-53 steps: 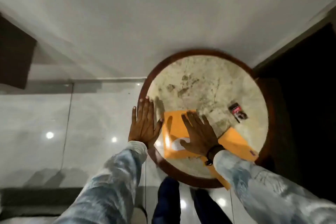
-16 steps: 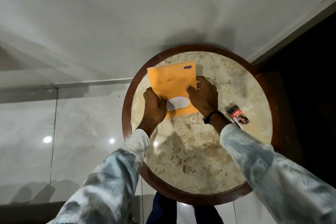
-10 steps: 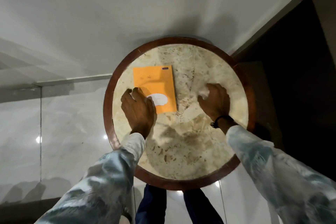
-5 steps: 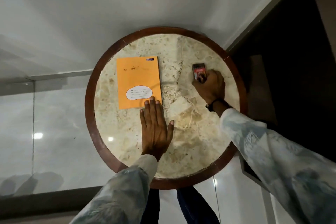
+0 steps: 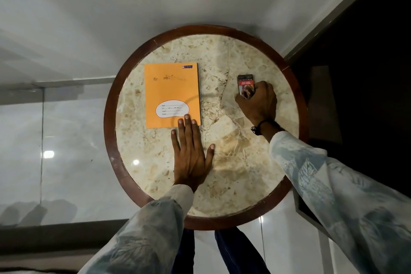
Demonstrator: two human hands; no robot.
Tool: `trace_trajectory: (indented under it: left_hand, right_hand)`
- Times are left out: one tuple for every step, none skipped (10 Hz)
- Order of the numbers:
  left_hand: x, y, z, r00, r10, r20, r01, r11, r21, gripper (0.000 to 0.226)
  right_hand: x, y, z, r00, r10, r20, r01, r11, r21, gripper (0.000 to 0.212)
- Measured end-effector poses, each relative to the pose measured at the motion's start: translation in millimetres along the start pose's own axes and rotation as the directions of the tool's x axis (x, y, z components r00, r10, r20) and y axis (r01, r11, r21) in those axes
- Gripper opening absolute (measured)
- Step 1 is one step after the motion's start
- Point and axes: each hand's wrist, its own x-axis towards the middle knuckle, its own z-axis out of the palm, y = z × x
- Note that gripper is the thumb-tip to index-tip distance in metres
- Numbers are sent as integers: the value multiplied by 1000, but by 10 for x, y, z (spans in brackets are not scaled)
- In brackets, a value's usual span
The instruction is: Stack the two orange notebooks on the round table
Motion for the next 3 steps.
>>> trace_trajectory:
  left_hand:
    - [-6, 0, -13, 1000, 3, 3, -3, 1000, -14, 85]
    - [-6, -17, -4, 1000, 4, 2, -4, 999, -39, 85]
    - [-1, -13, -32, 1000, 21, 1, -21, 999, -29, 84]
  right_hand:
    - [-8, -1, -7, 1000, -10, 11, 10, 1000, -16, 59]
    - [-14, 31, 8, 999, -19, 43, 20, 999, -26, 67]
    - [-37, 17, -99, 998, 47, 51, -50, 998, 48, 81]
